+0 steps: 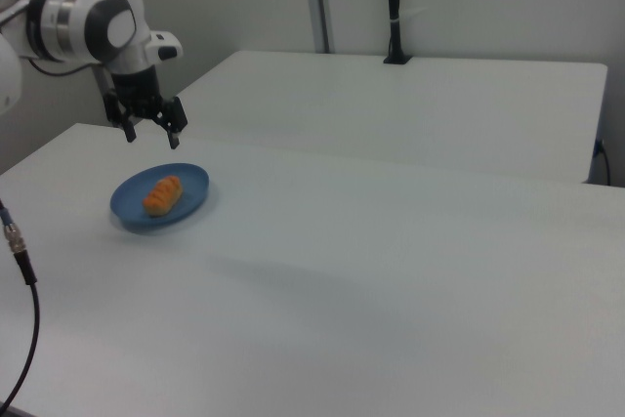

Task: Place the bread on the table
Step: 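Lower the open gripper over the orange bread roll on the blue plate, then close the gripper around the bread roll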

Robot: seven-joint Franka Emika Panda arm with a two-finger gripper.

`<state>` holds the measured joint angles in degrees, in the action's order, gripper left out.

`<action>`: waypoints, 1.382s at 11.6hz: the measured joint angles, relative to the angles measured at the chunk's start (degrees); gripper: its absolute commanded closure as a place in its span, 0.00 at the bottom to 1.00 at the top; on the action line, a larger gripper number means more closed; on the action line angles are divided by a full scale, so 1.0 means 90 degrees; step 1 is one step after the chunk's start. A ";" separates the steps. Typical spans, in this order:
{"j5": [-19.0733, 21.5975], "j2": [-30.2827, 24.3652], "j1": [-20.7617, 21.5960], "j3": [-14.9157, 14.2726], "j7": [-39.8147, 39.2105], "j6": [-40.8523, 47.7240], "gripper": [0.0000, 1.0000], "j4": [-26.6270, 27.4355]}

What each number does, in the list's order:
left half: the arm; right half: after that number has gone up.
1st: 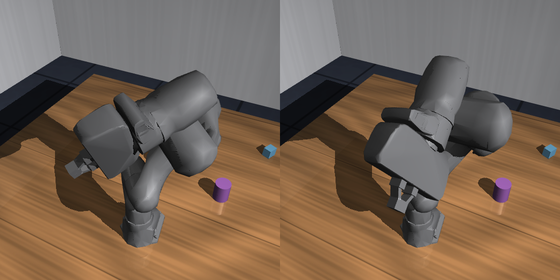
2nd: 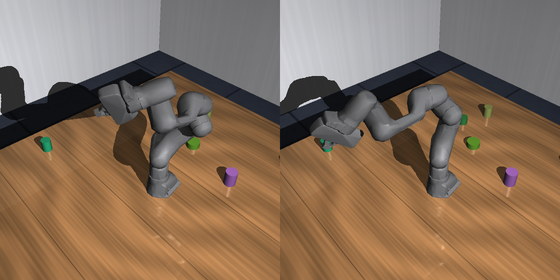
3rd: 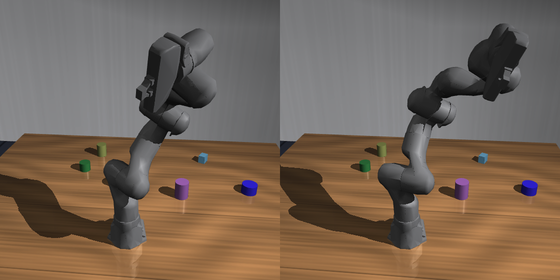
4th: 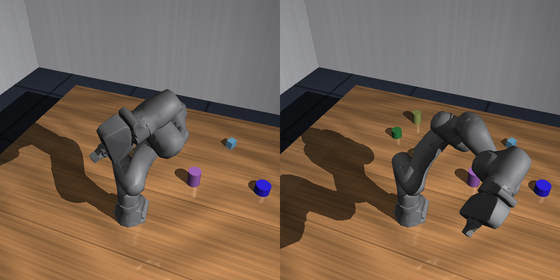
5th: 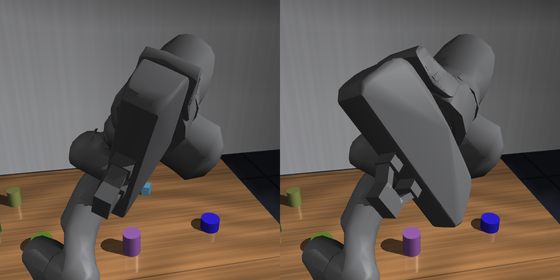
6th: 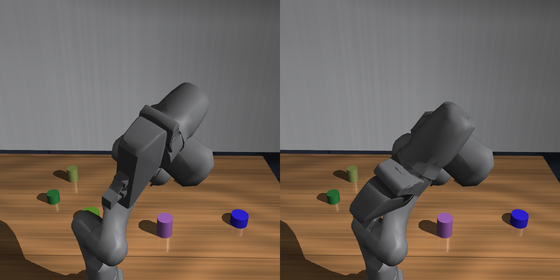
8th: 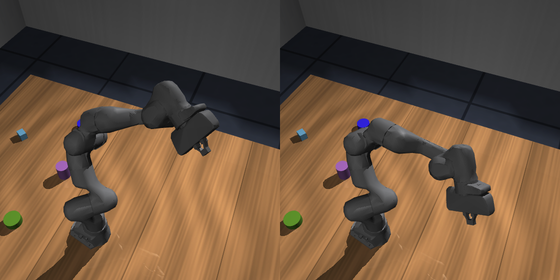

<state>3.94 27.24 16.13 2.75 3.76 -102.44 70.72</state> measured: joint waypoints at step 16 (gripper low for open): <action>-0.0501 0.1964 0.0757 0.0009 0.0548 -0.2738 0.00 -0.0072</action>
<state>-0.57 44.92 22.94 2.83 8.69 -127.08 70.07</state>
